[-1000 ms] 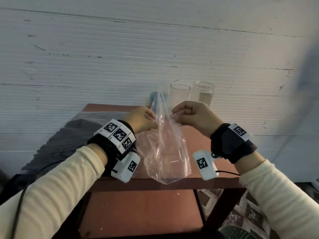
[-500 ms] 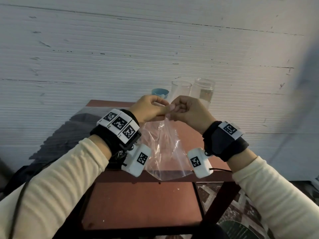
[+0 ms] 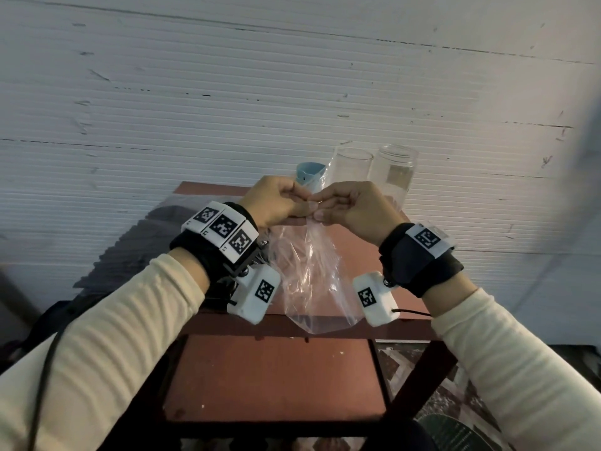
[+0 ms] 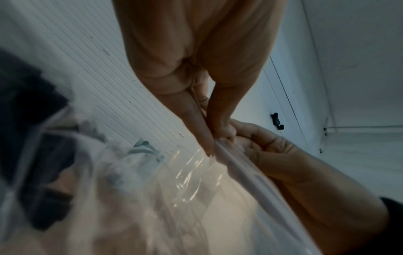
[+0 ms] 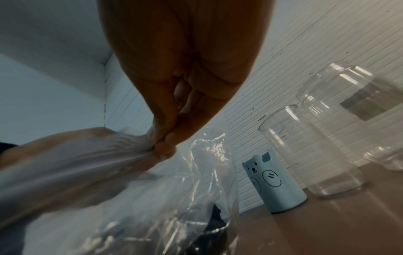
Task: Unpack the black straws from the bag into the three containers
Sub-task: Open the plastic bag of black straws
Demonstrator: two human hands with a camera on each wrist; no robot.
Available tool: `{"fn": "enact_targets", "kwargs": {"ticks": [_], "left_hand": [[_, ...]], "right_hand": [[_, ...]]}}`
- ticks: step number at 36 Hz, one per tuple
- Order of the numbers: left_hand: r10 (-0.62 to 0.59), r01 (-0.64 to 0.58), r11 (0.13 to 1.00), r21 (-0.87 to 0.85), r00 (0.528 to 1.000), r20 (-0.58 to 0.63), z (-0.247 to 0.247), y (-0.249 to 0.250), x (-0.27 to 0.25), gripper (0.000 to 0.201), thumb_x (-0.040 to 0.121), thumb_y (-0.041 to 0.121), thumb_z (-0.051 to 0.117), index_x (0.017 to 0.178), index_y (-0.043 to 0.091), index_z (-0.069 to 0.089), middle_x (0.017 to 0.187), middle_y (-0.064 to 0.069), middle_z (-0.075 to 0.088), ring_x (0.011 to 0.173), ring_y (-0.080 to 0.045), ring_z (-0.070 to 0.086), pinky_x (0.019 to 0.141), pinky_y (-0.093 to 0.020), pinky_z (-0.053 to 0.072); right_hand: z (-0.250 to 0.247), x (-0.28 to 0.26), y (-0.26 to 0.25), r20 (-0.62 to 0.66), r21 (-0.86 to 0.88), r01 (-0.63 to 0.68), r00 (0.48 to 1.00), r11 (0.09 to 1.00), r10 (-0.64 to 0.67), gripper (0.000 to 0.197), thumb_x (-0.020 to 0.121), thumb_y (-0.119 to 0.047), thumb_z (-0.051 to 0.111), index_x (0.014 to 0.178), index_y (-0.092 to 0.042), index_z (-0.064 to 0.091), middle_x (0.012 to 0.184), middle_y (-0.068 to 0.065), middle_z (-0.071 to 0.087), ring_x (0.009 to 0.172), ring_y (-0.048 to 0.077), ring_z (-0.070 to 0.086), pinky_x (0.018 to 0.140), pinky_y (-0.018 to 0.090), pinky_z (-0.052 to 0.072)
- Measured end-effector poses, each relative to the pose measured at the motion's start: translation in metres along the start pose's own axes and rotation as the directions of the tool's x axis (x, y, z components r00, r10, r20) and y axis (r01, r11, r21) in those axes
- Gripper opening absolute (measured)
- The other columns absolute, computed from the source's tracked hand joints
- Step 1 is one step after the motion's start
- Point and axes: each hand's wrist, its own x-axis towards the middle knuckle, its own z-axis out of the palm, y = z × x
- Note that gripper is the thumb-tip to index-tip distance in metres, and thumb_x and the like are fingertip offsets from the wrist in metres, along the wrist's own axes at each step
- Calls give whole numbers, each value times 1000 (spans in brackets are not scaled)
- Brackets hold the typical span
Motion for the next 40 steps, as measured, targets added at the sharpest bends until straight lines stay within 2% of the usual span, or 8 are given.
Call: {"fn": "enact_targets", "kwargs": {"ticks": [7, 13, 19, 24, 27, 34, 38, 40], "left_hand": [[-12, 12, 1000, -29, 1000, -15, -3, -2, 0, 17, 83, -8, 67, 85, 9, 67, 78, -4, 68, 70, -10, 71, 70, -23, 59], [-57, 54, 997, -57, 996, -69, -5, -4, 1, 18, 84, -13, 63, 86, 5, 63, 79, -7, 64, 63, -10, 69, 61, -20, 58], [-34, 40, 999, 33, 984, -175, -4, -6, 3, 28, 79, -13, 68, 84, 11, 54, 92, -13, 58, 71, -20, 65, 63, -27, 60], [8, 7, 994, 110, 990, -138, -5, -4, 0, 27, 79, -10, 69, 77, 12, 54, 74, -14, 61, 65, -22, 65, 64, -29, 61], [16, 3, 991, 131, 990, -143, -5, -4, -1, 22, 78, -9, 71, 75, 10, 60, 76, -10, 62, 66, -20, 66, 67, -29, 61], [12, 12, 986, 165, 989, -145, -6, -2, -1, 18, 78, -3, 74, 78, 13, 67, 78, -8, 68, 75, -24, 71, 84, -42, 59], [3, 18, 987, 159, 991, -131, -6, 0, -1, 17, 79, -1, 75, 80, 14, 68, 84, -11, 70, 82, -27, 72, 87, -44, 58], [17, 9, 982, 186, 991, -136, -8, -1, 0, 17, 80, -1, 73, 80, 15, 69, 83, -9, 71, 76, -23, 72, 81, -39, 60]], "right_hand": [[2, -4, -3, -17, 36, 11, 1000, 999, -11, 22, 80, 5, 71, 95, -10, 72, 83, 7, 73, 75, 11, 70, 73, 22, 57], [9, -6, -2, -54, 7, 5, 999, 1000, -4, 10, 82, 4, 71, 90, -2, 72, 88, 20, 72, 78, 24, 72, 75, 30, 59], [15, -6, -5, -73, -110, 10, 997, 994, -18, 16, 83, 8, 63, 90, -4, 71, 73, 10, 70, 72, 28, 72, 75, 37, 60], [21, -8, -9, -91, -189, 33, 995, 981, -51, 26, 81, 7, 53, 85, -9, 73, 65, 10, 67, 61, 21, 70, 65, 30, 57], [24, -8, -11, -115, -200, 16, 993, 980, -40, 27, 80, 8, 52, 83, -9, 73, 63, 8, 67, 57, 14, 68, 62, 25, 56], [28, -7, -12, -132, -60, -83, 988, 995, 75, 27, 83, 12, 48, 85, -1, 72, 63, 6, 61, 63, 18, 69, 65, 26, 59], [29, -9, -14, -139, -21, -100, 986, 995, 96, 30, 84, 14, 47, 84, -1, 72, 68, 9, 62, 65, 20, 68, 62, 25, 57], [30, -10, -16, -162, -53, -84, 984, 995, 75, 34, 84, 14, 44, 82, -5, 72, 74, 6, 60, 64, 18, 66, 63, 25, 58]]}}
